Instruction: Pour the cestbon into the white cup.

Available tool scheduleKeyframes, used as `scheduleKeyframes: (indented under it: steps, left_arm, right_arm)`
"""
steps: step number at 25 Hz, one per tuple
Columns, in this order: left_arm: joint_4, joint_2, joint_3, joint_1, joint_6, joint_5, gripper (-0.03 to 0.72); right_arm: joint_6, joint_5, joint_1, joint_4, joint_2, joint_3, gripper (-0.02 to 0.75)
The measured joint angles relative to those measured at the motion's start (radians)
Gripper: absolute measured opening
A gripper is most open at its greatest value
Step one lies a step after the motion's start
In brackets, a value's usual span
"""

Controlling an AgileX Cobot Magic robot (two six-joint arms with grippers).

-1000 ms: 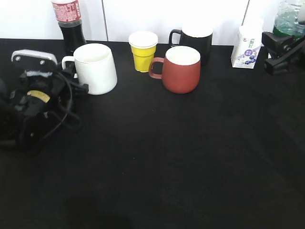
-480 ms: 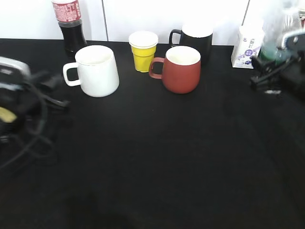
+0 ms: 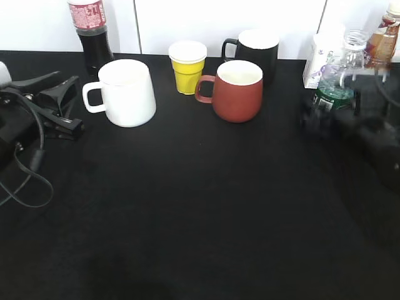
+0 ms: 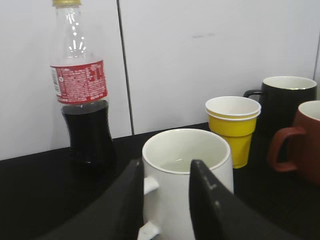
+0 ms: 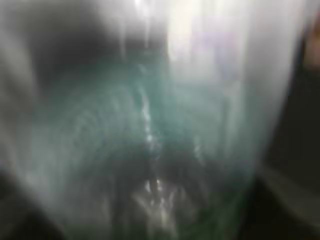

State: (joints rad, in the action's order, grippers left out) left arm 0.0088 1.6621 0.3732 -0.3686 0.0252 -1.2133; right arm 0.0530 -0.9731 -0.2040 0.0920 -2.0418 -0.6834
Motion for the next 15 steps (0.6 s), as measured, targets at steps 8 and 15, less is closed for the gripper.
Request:
scheduleKeyframes:
  steps: [8,15]
  left_arm:
    - [0.009,-0.062,0.0,0.0,-0.128,0.172,0.24]
    - [0.122,-0.44,0.249,-0.093,-0.37,1.25,0.24]
  right_arm:
    - [0.104,0.076,0.0,-0.005,0.202,0.234,0.655]
    - [0.145,1.147,0.0,-0.083,0.713,0.002,0.596]
